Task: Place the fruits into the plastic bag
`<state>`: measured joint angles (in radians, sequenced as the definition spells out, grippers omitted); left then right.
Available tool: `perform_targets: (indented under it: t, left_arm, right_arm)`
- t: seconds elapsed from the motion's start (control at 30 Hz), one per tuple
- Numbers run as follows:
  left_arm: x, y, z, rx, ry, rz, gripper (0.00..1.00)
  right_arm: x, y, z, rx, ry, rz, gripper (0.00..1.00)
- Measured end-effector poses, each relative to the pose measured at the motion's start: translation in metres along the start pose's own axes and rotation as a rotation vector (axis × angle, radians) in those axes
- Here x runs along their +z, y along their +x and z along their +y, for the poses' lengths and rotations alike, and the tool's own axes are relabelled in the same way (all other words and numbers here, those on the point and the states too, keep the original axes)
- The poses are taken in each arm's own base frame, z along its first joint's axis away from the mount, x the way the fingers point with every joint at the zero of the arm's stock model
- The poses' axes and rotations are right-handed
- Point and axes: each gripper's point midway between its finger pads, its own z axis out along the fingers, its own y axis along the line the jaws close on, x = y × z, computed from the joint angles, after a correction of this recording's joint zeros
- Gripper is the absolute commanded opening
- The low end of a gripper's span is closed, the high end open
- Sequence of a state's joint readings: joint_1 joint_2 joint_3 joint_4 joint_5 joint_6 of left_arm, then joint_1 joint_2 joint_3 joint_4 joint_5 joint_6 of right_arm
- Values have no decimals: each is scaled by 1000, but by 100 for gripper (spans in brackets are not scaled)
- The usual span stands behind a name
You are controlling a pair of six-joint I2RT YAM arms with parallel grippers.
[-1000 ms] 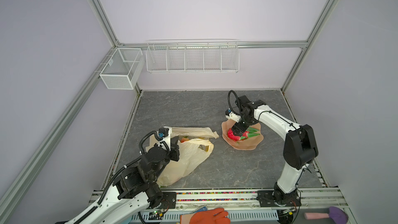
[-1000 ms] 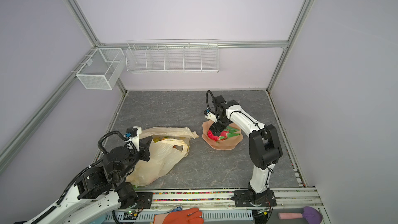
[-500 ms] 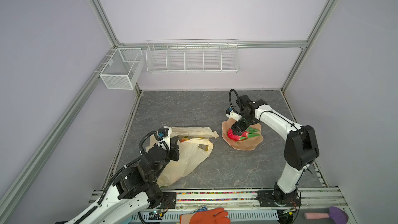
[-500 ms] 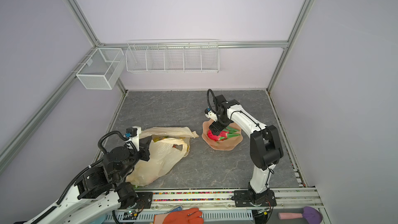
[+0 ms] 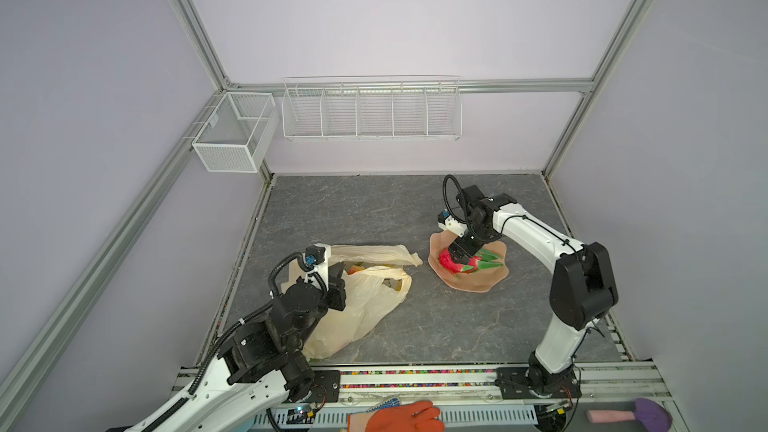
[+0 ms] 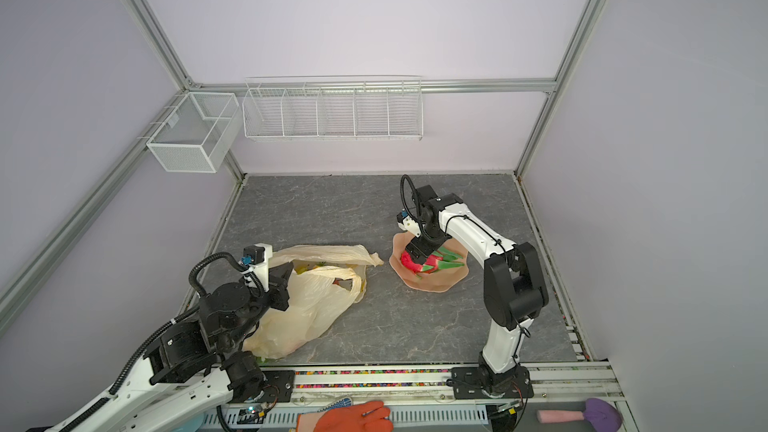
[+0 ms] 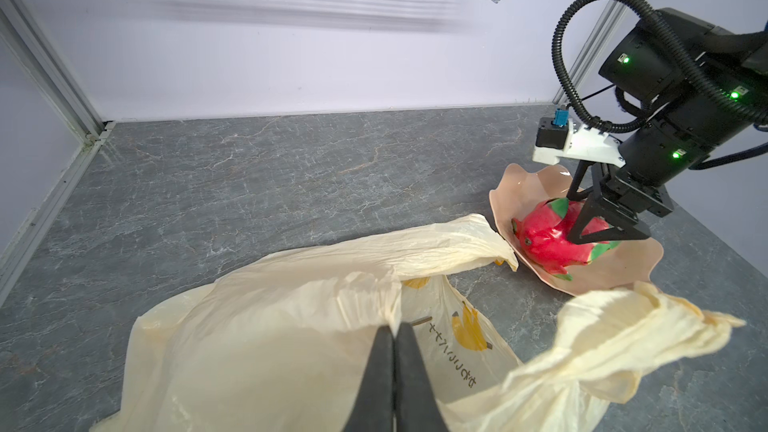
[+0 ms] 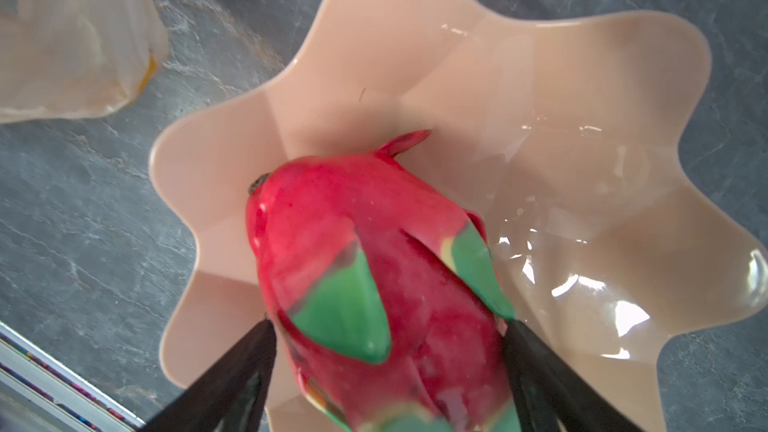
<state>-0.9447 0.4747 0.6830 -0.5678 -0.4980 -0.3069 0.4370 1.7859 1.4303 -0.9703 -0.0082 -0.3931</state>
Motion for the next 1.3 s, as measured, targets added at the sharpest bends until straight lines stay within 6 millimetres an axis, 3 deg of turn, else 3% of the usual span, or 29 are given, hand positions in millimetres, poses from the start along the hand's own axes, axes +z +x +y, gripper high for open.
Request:
perform_targets:
  t: [1.0, 1.3]
  left_arm:
    - [0, 5, 2, -10, -6, 19, 0]
    - [0, 5, 2, -11, -6, 18, 0]
  right_arm:
    - [3, 0, 5, -10, 65, -57, 88]
    - [0, 10, -1, -17, 310, -89, 88]
